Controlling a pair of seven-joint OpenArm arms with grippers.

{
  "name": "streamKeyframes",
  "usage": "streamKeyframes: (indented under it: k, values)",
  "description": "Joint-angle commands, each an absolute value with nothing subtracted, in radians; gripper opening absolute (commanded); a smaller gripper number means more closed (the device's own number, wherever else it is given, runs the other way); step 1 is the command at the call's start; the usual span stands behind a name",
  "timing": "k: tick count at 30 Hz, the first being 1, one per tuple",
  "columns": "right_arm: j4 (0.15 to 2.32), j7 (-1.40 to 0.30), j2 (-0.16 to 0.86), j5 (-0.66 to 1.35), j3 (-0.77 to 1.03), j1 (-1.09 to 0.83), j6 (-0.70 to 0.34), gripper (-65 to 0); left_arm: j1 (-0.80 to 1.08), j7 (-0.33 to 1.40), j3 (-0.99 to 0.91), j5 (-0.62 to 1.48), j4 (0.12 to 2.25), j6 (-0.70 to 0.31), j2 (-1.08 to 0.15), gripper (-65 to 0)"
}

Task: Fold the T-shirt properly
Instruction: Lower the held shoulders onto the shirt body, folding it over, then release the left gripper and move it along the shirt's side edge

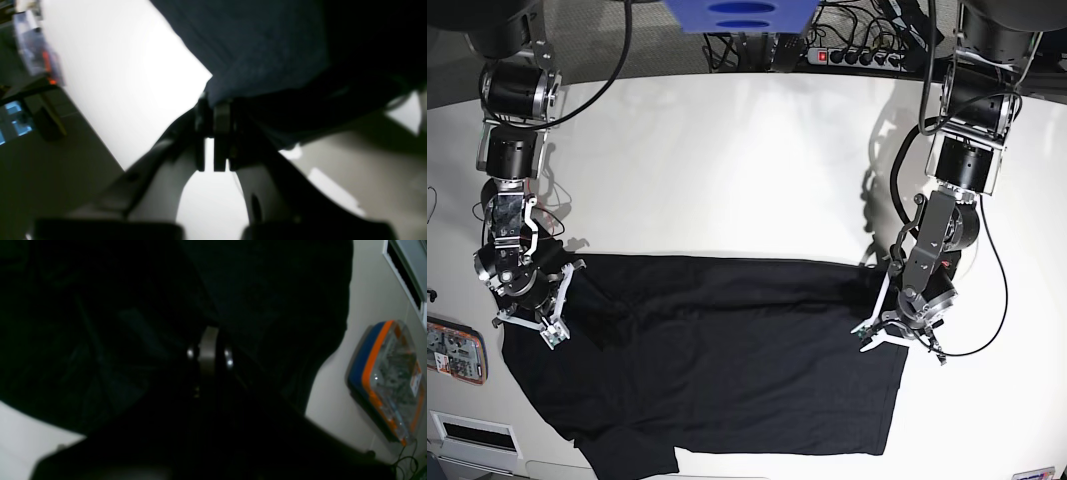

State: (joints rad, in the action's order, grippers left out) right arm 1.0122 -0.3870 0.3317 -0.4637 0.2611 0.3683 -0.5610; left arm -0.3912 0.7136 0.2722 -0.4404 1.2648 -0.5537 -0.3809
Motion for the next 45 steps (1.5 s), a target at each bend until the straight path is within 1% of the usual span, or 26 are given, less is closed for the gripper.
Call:
streamKeyframes:
  k: [1,2,3,7,9,11,12,14,16,18,20,22,25,29,36,45]
  values:
    - [1.036,-0.367,0.346,-0.453,0.268,0.398,-0.552,-65.0,-0.412,0.713,0.268,-0.444,1.280,-0.545,-0.387,-65.0]
    - [1.041,-0.367,0.346,-0.453,0.266,0.398,-0.552,-65.0,-0.410,0.713,0.268,-0.444,1.280,-0.545,-0.387,-65.0]
    - [1.041,-0.367,0.346,-0.453,0.265,0.398,-0.552,-62.1,-0.410,0.713,0.268,-0.444,1.280,-0.545,-0.387,-65.0]
    - [1.036,-0.367,0.346,-0.453,0.268,0.398,-0.552,-30.2,-0.389,0.713,0.269,-0.444,1.280,-0.545,-0.387,-65.0]
    - [1.041,-0.367,0.344,-0.450,0.269,0.398,-0.552,-18.6,-0.387,0.713,0.269,-0.444,1.280,-0.545,-0.387,-65.0]
    - [1.041,-0.367,0.338,-0.450,0.269,0.400,-0.549,-11.7,-0.383,0.713,0.269,-0.444,1.280,-0.545,-0.387,-65.0]
    - [1.041,-0.367,0.326,-0.450,0.271,0.400,-0.524,-8.7,-0.383,0.713,0.269,-0.444,1.280,-0.545,-0.387,-65.0]
    - [1.041,-0.367,0.306,-0.450,0.271,0.400,-0.409,-5.4,-0.383,0.713,0.269,-0.444,1.280,-0.545,-0.387,-65.0]
    - [1.041,-0.367,0.302,-0.450,0.269,0.400,-0.271,-3.6,-0.383,0.713,0.269,-0.444,1.280,-0.545,-0.387,-65.0]
    - [1.041,-0.367,0.302,-0.450,0.268,0.400,-0.154,-3.2,-0.383,0.713,0.269,-0.444,1.280,-0.545,-0.387,-65.0]
    - [1.041,-0.366,0.302,-0.450,0.262,0.400,-0.071,-3.2,-0.383,0.713,0.269,-0.444,1.280,-0.545,-0.387,-65.0]
    - [1.043,-0.366,0.300,-0.450,0.262,0.398,-0.024,-3.2,-0.383,0.713,0.269,-0.444,1.280,-0.545,-0.387,-65.0]
    - [1.102,-0.363,0.300,-0.450,0.262,0.395,-0.007,-3.2,-0.383,0.713,0.269,-0.444,1.280,-0.545,-0.387,-65.0]
    - [1.265,-0.283,0.300,-0.450,0.260,0.392,-0.007,-3.2,-0.383,0.713,0.269,-0.444,1.280,-0.545,-0.389,-65.0]
    - [1.417,-0.255,0.300,-0.450,0.260,0.246,-0.008,-3.2,-0.395,0.713,0.268,-0.444,1.280,-0.545,-0.392,-65.0]
    - [1.549,-0.254,0.300,-0.450,0.260,0.097,-0.008,-3.2,-0.426,0.714,0.268,-0.453,1.280,-0.545,-0.390,-65.0]
